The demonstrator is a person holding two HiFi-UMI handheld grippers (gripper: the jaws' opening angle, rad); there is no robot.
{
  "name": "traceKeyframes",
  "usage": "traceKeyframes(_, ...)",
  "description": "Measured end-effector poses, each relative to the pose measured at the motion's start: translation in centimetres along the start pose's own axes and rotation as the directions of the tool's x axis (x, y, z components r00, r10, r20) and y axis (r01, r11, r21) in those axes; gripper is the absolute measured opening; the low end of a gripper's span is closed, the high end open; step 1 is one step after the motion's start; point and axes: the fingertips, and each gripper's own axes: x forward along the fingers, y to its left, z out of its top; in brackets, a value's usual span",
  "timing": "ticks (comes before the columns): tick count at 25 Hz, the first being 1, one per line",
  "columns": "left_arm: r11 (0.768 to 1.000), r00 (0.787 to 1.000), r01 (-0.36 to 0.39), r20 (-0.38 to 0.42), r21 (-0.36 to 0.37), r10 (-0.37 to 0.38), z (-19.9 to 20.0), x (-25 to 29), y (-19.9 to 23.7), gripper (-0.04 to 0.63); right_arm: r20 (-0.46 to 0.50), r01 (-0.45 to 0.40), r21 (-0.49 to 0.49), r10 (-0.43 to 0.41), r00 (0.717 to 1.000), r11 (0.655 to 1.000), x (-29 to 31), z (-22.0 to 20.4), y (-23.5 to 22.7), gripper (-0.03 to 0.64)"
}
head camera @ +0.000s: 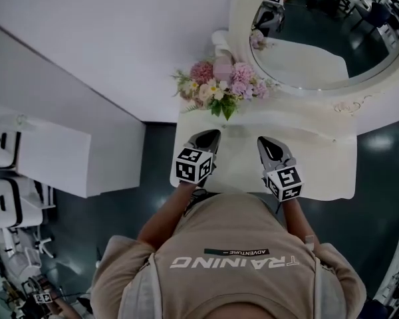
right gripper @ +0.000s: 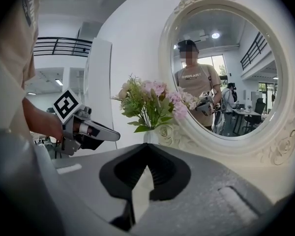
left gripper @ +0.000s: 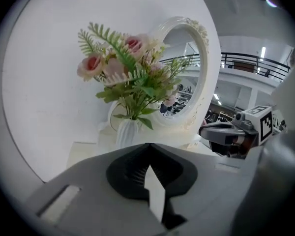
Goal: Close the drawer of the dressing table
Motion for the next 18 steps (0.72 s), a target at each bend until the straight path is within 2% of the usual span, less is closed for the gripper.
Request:
traceKeyframes(8,0.999,0.993,-0.004,0.114,0.040,-0.001,4.6,-3.0,-1.1,0.018,0.076,0.014,-0.006,-0.014,0.997,1.000,-1.1,4.8,-0.3,0.002)
traceKeyframes(14,0.998,0.975,-0.041,0.222,0.052,0.028,8.5,-5.9,-0.9,0.018,0.146,0.033,0.044,-0.039,0.989,0.998,-2.5,8.8,-1.3,0.002)
traceKeyframes(18,0.998,0.958,-0.044,0.284,0.039,0.031,10.9,-7.1,-0.5,0.018,0.172,0.044,0.018,-0.047,0.984,0.999,-3.0,10.9,-1.6,0.002)
